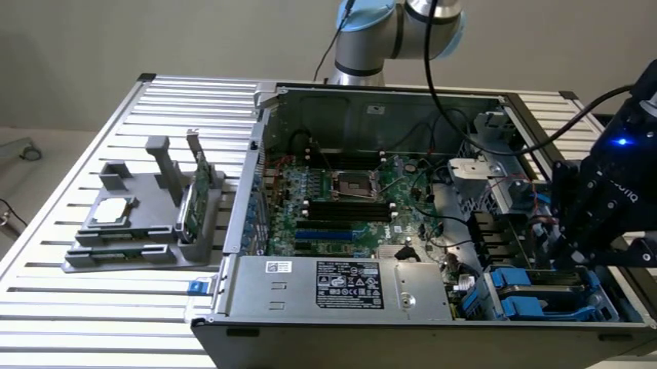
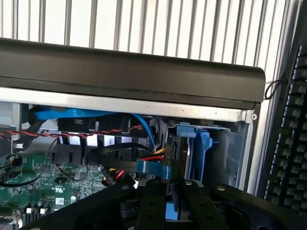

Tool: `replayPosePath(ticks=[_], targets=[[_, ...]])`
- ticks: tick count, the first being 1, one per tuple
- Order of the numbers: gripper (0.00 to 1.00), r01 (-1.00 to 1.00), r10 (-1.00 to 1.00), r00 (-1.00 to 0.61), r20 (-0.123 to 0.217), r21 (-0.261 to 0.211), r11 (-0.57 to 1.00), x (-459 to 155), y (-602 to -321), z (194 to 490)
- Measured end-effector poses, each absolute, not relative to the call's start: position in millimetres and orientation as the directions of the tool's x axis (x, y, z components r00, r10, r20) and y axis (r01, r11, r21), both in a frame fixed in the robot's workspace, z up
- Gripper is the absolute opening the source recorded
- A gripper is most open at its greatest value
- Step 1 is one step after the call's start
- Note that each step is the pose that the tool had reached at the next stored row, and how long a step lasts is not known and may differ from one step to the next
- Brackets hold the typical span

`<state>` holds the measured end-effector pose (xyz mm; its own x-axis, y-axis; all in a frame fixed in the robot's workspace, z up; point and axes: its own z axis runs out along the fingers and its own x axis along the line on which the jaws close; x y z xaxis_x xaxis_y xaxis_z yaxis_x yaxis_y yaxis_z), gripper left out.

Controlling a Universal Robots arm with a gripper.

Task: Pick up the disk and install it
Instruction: 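Insert the first disk wire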

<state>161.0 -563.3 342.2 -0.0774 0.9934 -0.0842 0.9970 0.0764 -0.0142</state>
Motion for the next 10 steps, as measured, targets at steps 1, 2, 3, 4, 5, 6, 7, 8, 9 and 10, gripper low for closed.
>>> replayPosePath(ticks=[1,2,3,4,5,6,7,8,9,10], targets=[[0.17,0.997,0.994,-0.074,-0.084,-0.013,0.073,161,-564,342],[0.17,0.997,0.994,-0.072,-0.085,-0.012,0.071,161,-565,342],[0.17,0.997,0.994,-0.071,-0.085,-0.011,0.070,161,-565,342],[0.17,0.997,0.994,-0.071,-0.085,-0.011,0.070,161,-567,342],[0.17,0.998,0.994,-0.070,-0.085,-0.010,0.070,160,-568,342],[0.17,0.998,0.994,-0.070,-0.085,-0.009,0.070,160,-570,342],[0.17,0.998,0.994,-0.070,-0.085,-0.008,0.070,160,-571,342],[0.17,0.998,0.994,-0.070,-0.085,-0.006,0.070,158,-572,342],[0.17,0.998,0.994,-0.070,-0.085,-0.004,0.070,157,-573,342],[0.17,0.998,0.994,-0.070,-0.084,-0.002,0.070,154,-574,342]])
